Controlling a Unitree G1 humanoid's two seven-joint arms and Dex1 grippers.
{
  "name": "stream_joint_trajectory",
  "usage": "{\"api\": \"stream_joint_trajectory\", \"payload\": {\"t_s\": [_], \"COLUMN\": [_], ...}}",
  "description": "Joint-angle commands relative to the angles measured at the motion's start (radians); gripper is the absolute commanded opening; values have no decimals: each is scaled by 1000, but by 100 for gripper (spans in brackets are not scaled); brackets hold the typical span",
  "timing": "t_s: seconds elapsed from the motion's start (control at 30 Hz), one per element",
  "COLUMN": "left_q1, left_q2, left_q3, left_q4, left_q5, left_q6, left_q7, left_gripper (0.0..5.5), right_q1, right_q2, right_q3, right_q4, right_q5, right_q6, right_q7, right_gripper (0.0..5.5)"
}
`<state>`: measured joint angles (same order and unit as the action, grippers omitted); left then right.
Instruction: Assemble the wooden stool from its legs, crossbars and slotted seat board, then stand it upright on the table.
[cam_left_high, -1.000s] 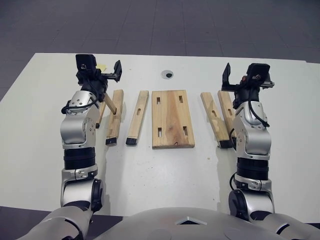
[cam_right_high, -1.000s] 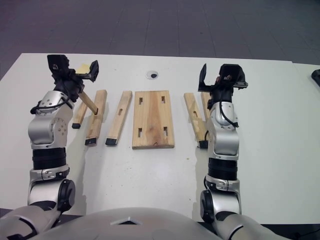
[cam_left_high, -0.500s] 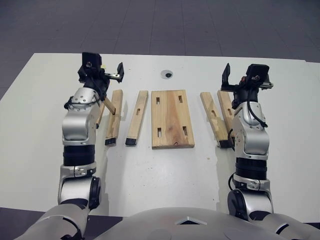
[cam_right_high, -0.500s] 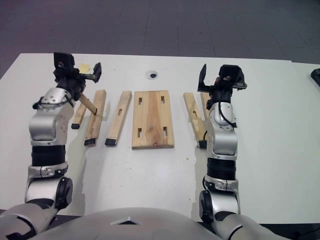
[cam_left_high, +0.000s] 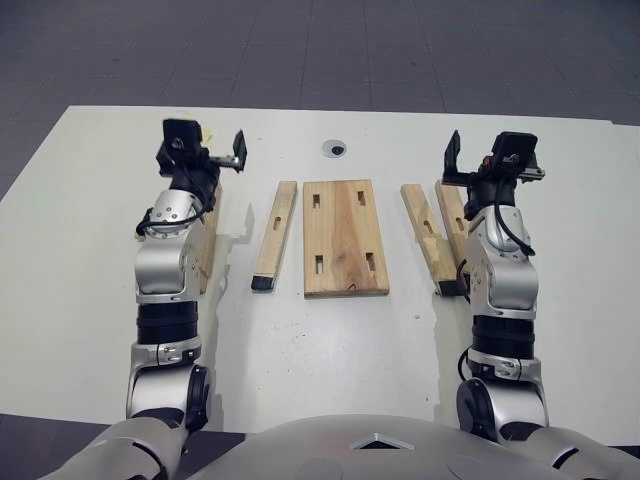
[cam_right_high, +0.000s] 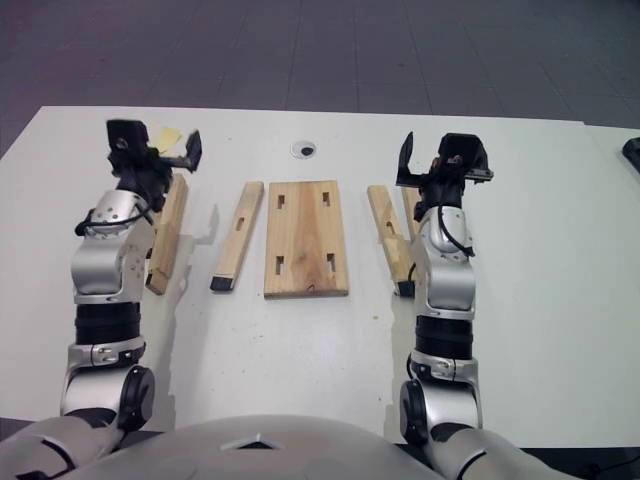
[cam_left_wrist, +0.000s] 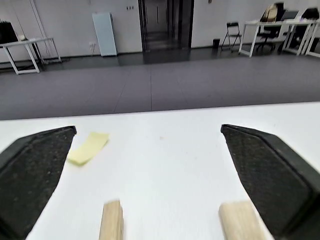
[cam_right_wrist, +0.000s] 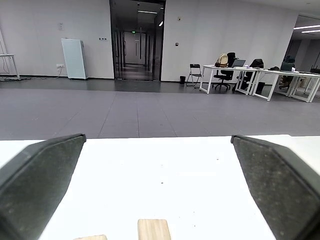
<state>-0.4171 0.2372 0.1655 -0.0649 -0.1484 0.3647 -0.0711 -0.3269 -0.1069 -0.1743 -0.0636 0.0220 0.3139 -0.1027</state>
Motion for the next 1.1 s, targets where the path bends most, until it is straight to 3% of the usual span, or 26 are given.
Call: {"api": "stream_joint_trajectory", "payload": {"t_s": [0.03, 0.37, 0.67, 1.1], "left_q1": [23, 574, 677, 612], "left_q2": [28, 63, 64, 36], "left_q3": [13, -137, -122, -70], "left_q4": [-103, -423, -394, -329], "left_q5": [50, 177, 223, 109], "left_q6": [-15, 98, 103, 429], "left_q7": [35, -18, -13, -95], "left_gripper": [538, 538, 538, 327], "right_q1": [17, 67, 90, 127], "right_q2": [-5, -10, -6, 38], "right_q3": [-5, -16, -12, -2], "right_q4": [-1, -42, -80, -134], "right_q5": [-3, -2, -2, 0], "right_q6": [-1, 8, 22, 31], "right_q7": [-2, -9, -11, -38], "right_gripper": [540, 540, 540, 540]}}
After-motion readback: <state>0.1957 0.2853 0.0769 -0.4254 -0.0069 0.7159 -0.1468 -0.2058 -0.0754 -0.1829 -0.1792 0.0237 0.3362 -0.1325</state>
